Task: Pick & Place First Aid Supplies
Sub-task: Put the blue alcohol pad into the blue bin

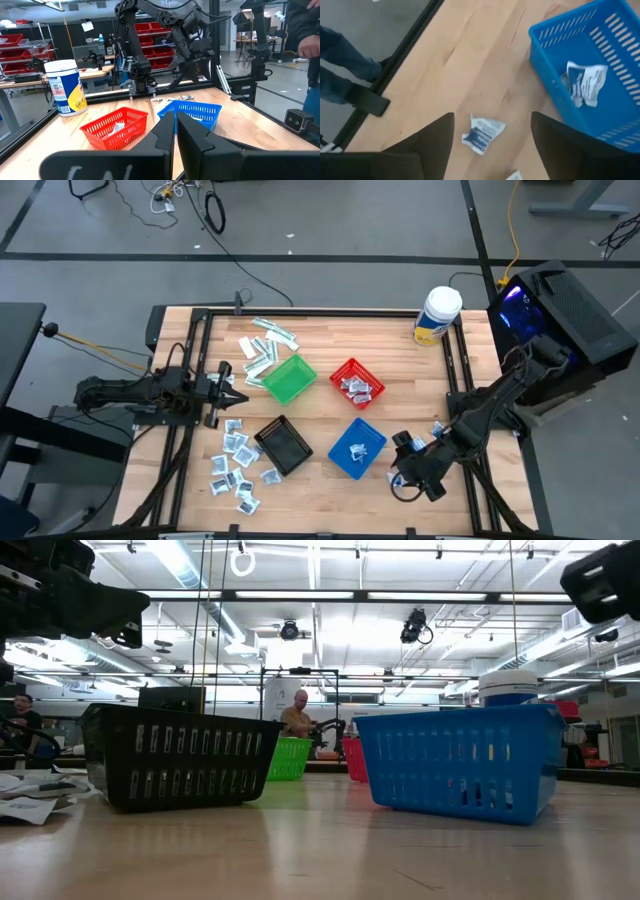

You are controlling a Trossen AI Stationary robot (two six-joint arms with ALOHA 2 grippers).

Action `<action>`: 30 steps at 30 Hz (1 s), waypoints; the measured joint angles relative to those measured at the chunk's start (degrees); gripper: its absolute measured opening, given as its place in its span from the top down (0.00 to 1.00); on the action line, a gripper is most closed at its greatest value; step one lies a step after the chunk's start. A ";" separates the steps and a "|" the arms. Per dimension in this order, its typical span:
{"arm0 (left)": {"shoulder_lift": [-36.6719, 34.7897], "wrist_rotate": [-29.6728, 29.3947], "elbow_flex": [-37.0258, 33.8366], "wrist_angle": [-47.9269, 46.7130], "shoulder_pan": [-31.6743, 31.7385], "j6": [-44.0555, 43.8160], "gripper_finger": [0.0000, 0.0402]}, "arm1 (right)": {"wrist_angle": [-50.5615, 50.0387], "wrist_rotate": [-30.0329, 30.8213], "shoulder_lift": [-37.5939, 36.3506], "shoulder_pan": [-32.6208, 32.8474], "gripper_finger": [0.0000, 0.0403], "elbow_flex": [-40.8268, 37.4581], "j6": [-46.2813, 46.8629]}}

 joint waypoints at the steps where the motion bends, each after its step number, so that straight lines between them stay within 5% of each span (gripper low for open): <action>1: 0.00 0.00 0.00 0.02 -0.01 0.00 0.94 | 0.01 0.01 0.01 0.23 0.33 -0.26 0.65; 13: 0.00 0.00 0.00 0.01 -0.01 0.00 0.94 | -1.49 -0.33 3.60 4.76 0.35 0.07 16.30; 30: 0.01 0.00 0.00 0.00 0.01 0.00 0.94 | -5.20 0.26 13.68 5.36 0.36 5.52 17.76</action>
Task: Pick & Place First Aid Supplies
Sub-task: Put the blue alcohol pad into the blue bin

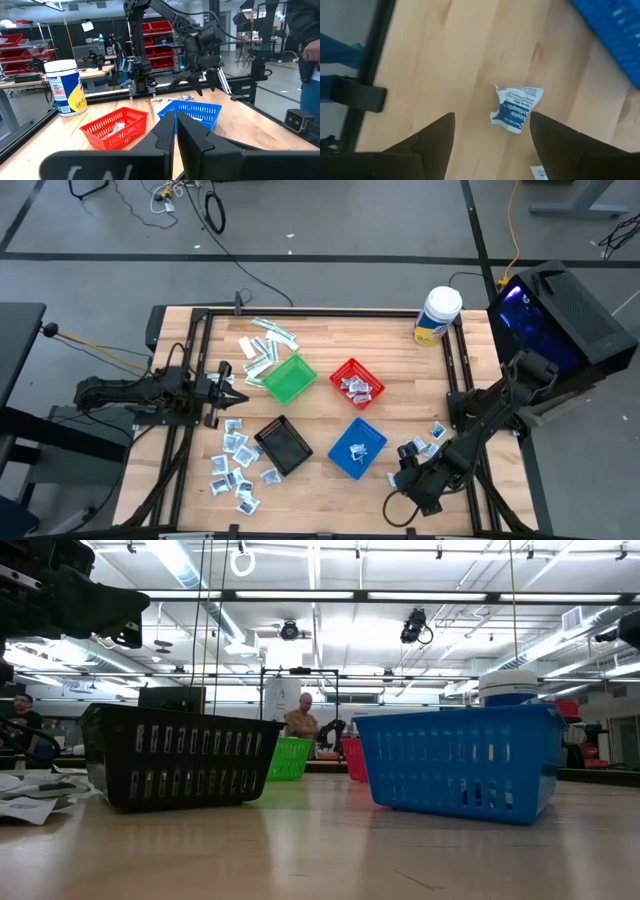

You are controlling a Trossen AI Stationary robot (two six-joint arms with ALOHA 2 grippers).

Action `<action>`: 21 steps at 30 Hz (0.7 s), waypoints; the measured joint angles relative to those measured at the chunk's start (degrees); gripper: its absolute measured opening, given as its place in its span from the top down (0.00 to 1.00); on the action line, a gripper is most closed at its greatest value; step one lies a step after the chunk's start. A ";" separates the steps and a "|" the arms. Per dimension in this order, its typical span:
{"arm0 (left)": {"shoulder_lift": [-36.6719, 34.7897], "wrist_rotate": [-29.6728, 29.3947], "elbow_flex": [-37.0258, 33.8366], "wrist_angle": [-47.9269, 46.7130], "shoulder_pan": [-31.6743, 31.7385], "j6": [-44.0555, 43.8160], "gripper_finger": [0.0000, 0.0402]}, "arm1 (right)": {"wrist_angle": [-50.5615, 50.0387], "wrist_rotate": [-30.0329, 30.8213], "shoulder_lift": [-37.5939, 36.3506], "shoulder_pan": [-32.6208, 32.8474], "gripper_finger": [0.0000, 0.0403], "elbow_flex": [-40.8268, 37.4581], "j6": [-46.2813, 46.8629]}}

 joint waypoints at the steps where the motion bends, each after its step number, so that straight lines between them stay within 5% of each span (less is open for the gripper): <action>1: -0.01 0.00 0.01 0.00 0.00 0.00 0.94 | 0.02 -0.01 0.56 -0.05 0.36 0.00 0.01; 21: -0.01 0.00 0.01 0.01 0.00 0.00 0.94 | 1.99 -2.70 7.99 -6.60 0.36 0.00 2.33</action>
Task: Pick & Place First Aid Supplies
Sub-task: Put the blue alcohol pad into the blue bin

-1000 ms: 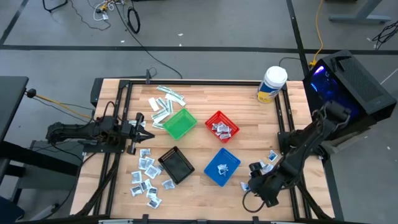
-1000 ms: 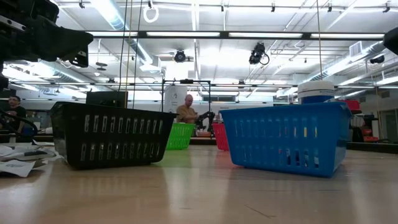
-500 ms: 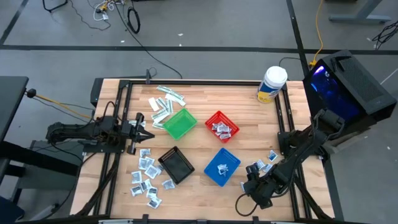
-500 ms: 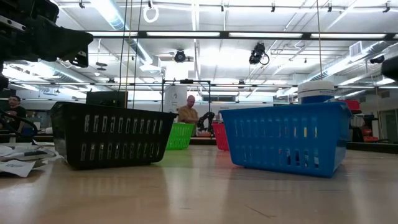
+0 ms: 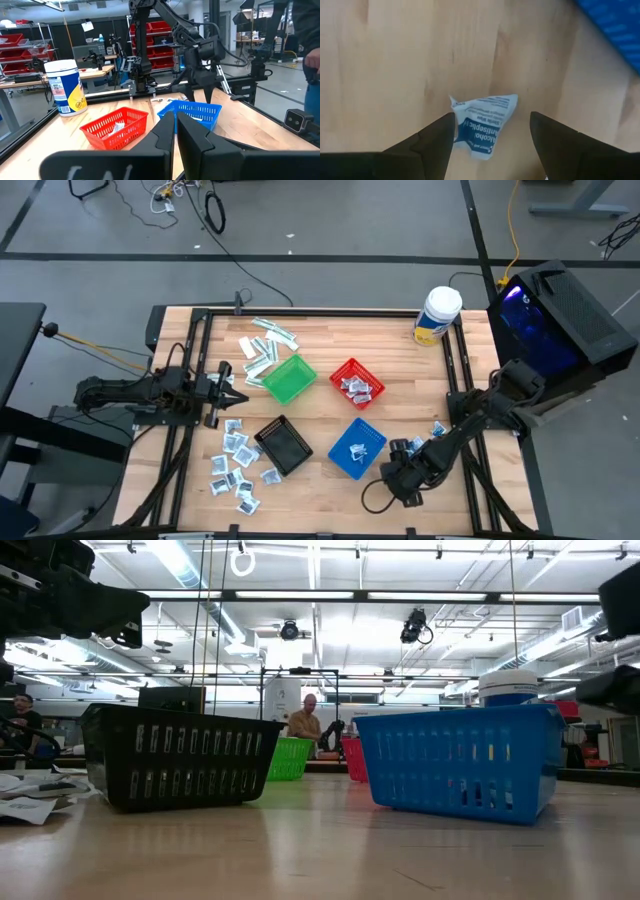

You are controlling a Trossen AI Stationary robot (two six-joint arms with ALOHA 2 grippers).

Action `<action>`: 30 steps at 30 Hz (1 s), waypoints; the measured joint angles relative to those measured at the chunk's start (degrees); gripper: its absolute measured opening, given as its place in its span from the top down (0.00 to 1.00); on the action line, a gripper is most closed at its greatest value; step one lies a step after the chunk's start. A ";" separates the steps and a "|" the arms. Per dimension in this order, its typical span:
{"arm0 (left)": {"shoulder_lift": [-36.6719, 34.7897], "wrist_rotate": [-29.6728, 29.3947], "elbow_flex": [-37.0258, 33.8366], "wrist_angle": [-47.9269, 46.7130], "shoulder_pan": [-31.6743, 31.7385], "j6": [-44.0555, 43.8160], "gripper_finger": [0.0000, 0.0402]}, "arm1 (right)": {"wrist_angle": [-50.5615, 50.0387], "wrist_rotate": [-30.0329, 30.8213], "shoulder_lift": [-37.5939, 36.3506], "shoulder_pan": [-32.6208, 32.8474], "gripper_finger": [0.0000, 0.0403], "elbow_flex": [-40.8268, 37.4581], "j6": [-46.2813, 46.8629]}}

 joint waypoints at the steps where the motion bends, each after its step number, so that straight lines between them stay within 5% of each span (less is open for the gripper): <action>1: 0.00 0.00 0.00 0.01 0.00 0.00 0.94 | 0.34 -0.45 0.30 -0.19 0.36 0.00 -0.06; 14: 0.02 0.00 0.00 0.01 0.00 0.00 0.94 | 1.23 -1.43 0.96 -1.12 0.37 0.00 0.44; 30: 0.01 0.00 -0.01 0.00 -0.01 0.00 0.94 | 1.01 -1.79 1.05 -1.18 0.66 0.00 0.72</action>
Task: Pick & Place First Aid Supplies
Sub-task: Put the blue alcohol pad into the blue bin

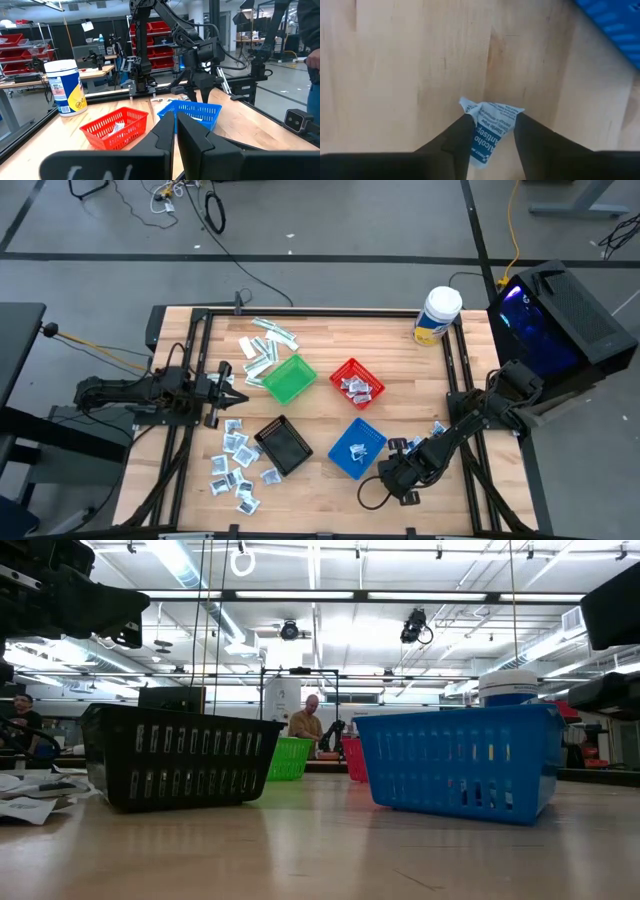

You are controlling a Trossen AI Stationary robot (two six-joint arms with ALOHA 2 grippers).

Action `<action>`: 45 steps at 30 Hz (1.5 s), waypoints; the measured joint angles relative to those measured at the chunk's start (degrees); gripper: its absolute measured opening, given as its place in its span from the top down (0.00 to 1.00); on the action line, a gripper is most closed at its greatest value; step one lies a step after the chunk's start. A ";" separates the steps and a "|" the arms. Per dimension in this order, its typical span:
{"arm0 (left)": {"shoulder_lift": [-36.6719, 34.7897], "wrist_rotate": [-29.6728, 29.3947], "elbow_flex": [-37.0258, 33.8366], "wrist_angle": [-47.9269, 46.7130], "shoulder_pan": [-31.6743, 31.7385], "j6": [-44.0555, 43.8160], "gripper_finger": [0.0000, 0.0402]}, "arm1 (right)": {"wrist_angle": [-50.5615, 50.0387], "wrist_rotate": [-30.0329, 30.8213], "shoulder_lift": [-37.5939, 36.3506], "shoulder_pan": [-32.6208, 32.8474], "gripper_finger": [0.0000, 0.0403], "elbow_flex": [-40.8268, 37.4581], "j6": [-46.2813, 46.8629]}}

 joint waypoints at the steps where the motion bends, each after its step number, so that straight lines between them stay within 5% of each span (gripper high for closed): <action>1: 0.00 0.00 0.00 0.01 0.01 0.00 0.94 | 0.00 -0.10 0.00 0.00 0.66 0.00 -0.01; 23: 0.01 0.00 0.01 0.01 0.01 0.00 0.94 | -7.36 -0.12 -7.38 -1.09 0.66 9.59 -8.25; 31: 0.01 0.00 -0.01 0.01 -0.01 0.00 0.94 | -5.52 -0.07 -7.63 -6.49 0.66 15.35 -15.89; 45: 0.00 0.00 0.00 -0.01 0.00 0.00 0.94 | -3.91 4.66 -7.63 -16.99 0.66 14.10 -18.41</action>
